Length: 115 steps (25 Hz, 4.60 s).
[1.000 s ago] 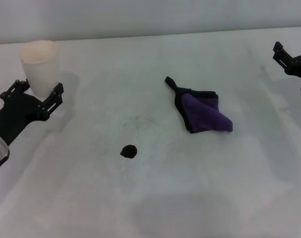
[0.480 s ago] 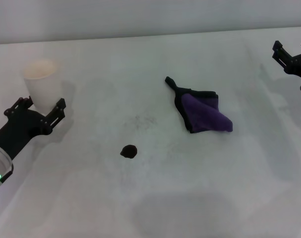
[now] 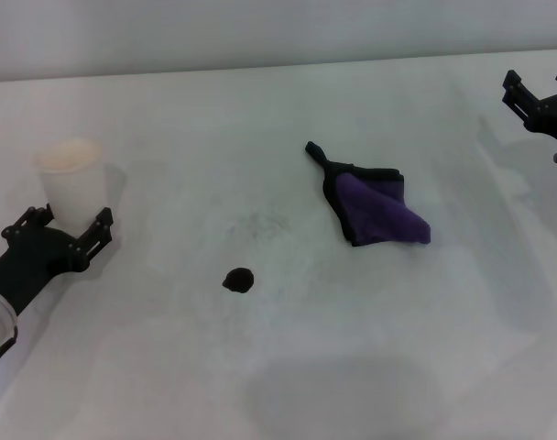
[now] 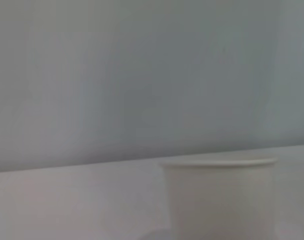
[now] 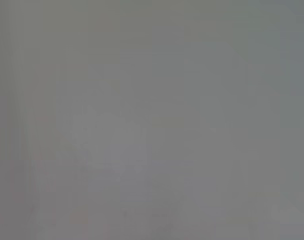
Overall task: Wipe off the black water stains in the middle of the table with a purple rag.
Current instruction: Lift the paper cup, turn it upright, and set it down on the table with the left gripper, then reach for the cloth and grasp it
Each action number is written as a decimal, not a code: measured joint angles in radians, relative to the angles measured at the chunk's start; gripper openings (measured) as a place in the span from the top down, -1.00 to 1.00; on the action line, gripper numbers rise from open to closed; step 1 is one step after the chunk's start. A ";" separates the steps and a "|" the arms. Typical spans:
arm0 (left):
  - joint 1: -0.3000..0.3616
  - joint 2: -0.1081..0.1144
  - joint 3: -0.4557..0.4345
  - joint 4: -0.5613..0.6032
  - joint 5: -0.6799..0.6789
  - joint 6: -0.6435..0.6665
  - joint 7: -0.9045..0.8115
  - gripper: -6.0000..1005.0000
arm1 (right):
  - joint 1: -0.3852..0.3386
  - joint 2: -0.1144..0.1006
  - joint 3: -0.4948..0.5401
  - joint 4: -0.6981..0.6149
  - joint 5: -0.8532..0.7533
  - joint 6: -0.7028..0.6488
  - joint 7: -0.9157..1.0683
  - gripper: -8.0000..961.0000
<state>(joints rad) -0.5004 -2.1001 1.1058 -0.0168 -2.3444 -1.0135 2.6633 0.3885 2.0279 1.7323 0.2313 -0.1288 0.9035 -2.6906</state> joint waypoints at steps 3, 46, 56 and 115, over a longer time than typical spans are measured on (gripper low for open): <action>0.003 0.000 0.001 0.000 0.003 0.004 0.001 -0.49 | 0.001 0.000 0.002 0.000 0.000 -0.001 0.000 -0.75; 0.034 -0.002 -0.003 -0.016 0.005 -0.033 -0.017 -0.77 | 0.001 0.000 -0.001 0.000 0.000 -0.006 0.000 -0.76; 0.084 -0.003 -0.003 -0.024 0.002 -0.114 -0.022 -0.77 | 0.009 0.000 -0.003 0.004 0.000 -0.006 0.000 -0.76; 0.252 0.009 -0.224 -0.058 -0.195 -0.404 -0.051 -0.75 | 0.317 -0.016 0.034 0.971 -2.408 0.287 2.181 -0.74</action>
<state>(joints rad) -0.2483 -2.0908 0.8821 -0.0745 -2.5395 -1.4173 2.6123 0.7056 2.0119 1.7660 1.2020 -2.5369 1.1907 -0.5094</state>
